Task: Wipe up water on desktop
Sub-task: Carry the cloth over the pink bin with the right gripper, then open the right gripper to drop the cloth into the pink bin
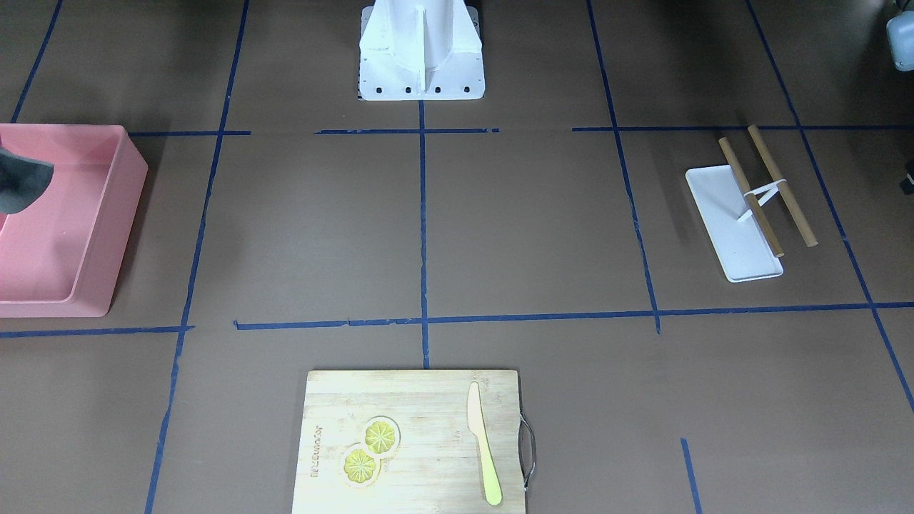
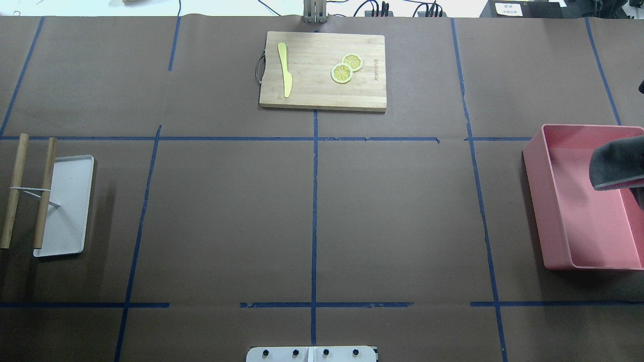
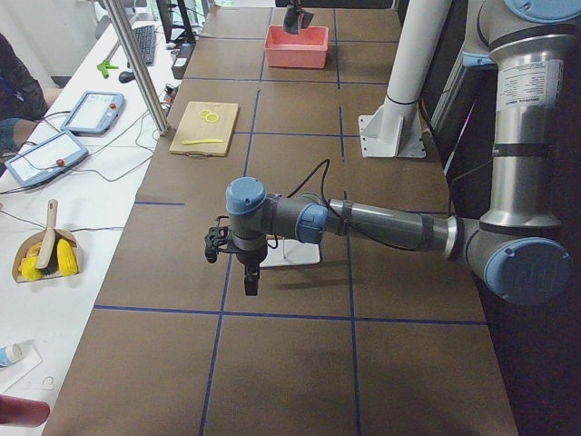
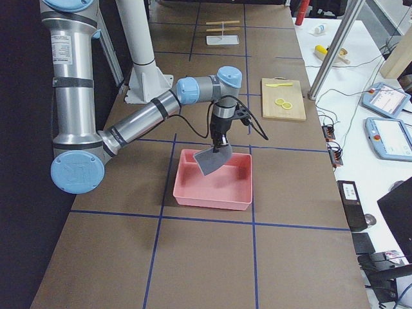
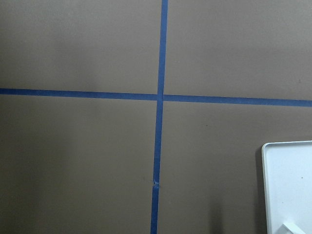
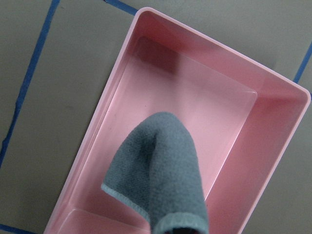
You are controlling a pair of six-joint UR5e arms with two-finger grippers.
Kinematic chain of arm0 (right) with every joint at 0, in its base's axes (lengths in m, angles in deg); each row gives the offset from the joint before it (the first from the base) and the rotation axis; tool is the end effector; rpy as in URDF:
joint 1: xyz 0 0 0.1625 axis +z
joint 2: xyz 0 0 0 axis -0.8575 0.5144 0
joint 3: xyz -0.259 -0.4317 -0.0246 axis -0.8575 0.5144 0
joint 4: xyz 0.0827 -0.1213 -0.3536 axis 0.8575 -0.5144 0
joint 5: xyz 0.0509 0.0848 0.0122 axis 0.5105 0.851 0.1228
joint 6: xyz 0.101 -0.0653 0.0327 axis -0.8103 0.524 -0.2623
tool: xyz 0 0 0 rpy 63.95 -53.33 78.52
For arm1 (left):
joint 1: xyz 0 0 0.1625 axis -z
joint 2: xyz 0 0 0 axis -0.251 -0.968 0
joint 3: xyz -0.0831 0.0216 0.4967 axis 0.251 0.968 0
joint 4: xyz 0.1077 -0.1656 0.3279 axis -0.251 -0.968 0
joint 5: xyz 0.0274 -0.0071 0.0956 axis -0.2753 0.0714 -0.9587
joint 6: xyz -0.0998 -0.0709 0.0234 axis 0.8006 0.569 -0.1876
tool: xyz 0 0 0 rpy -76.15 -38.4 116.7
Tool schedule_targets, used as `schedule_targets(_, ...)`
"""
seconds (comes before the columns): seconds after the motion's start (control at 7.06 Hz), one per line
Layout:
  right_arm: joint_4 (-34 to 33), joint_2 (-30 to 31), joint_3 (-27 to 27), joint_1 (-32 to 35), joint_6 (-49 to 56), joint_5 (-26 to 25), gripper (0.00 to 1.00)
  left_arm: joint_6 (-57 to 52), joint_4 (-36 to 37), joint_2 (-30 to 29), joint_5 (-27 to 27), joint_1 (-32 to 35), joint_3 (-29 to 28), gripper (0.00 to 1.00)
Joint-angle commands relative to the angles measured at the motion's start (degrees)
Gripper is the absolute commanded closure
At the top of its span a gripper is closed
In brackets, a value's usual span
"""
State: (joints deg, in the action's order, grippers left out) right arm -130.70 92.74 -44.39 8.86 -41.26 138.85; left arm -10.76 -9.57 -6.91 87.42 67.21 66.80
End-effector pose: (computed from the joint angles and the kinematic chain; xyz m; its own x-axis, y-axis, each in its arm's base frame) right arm -0.0978 -0.4122 0.5665 0.7446 -0.3822 0.5473 0.3704 0.9186 0.1376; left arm 0.0092 -0.4483 0.6969 0.7671 -0.0580 -0.6389 0.0714 0.9974 -0.0048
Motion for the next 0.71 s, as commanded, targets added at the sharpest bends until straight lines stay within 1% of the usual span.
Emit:
schedule_targets(0.0, 2.5, 0.1, 2.8, 0.0, 0.3, 1.1, 0.74, -0.2, 0.0, 0.0, 0.0, -0.1, -0.3, 0.00)
schedule_targets(0.14, 2.6, 0.0, 3.3, 0.0, 1.1, 1.0, 0.08, -0.2, -0.1, 0.0, 0.0, -0.1, -0.9, 0.00)
schedule_targets(0.28, 2.6, 0.2, 3.3, 0.5, 1.1, 1.1, 0.00, -0.2, -0.1, 0.0, 0.0, -0.1, -1.1, 0.00)
schedule_targets(0.57, 2.6, 0.2, 3.8, 1.9, 1.0, 1.7, 0.00, -0.2, -0.2, 0.0, 0.0, -0.1, -1.1, 0.00)
